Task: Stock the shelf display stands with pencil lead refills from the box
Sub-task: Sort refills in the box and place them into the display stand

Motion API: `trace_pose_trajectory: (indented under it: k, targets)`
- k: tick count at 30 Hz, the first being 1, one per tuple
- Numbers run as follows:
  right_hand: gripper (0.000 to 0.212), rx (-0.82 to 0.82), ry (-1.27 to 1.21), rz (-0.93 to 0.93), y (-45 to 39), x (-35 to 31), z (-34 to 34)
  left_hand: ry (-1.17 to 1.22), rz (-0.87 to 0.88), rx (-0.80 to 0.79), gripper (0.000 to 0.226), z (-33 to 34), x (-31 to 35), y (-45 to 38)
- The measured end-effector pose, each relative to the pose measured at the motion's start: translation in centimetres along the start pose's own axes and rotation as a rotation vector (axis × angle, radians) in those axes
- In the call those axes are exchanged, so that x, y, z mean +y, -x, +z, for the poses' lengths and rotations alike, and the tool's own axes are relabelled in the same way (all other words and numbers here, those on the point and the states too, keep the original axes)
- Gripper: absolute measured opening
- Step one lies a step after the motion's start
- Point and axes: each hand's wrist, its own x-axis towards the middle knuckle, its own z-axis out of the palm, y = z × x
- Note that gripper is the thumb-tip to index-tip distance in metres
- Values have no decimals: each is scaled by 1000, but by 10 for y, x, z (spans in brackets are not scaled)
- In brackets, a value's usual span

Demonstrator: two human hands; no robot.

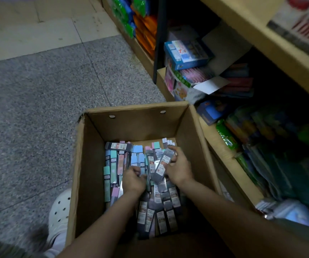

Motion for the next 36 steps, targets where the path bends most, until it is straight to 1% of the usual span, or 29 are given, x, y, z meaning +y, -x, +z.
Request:
trace_pose_trajectory:
  k: [2, 5, 7, 10, 11, 12, 15, 16, 20, 24, 27, 29, 32, 36]
  targets:
    - [55, 6, 15, -66, 14, -17, -12, 110, 62, -84, 16, -15, 17, 9]
    - [55, 15, 18, -192, 37, -53, -35, 298, 218, -255, 24, -45, 60, 25]
    - [54, 22, 25, -287, 55, -80, -58, 241, 386, -337, 30, -66, 95, 37]
    - [49, 73, 74, -438, 86, -120, -101, 77, 648, -452, 73, -90, 151, 60]
    - [49, 107, 96, -482, 97, -132, -118, 43, 722, -483, 81, -96, 168, 70]
    - [50, 146, 126, -524, 107, -144, -134, 34, 789, -522, 84, -99, 185, 81]
    - [54, 260, 237, -613, 137, -171, -176, 64, 965, -587, 74, -101, 223, 111]
    - [54, 299, 263, -633, 146, -177, -188, 89, 979, -596, 72, -99, 233, 120]
    - [48, 451, 317, -653, 177, -192, -232, 269, 927, -661, 71, -79, 264, 148]
    - [46, 590, 412, -667, 205, -204, -275, 315, 989, -746, 74, -56, 284, 167]
    - [40, 675, 438, -660, 220, -216, -312, 361, 983, -792, 78, -44, 294, 173]
    - [38, 744, 446, -641, 223, -226, -335, 412, 947, -805, 78, -39, 299, 173]
    - [38, 817, 470, -640, 215, -245, -354, 481, 915, -772, 61, -37, 309, 169]
    - [35, 822, 526, -685, 185, -270, -356, 528, 929, -656, 29, -44, 326, 164]
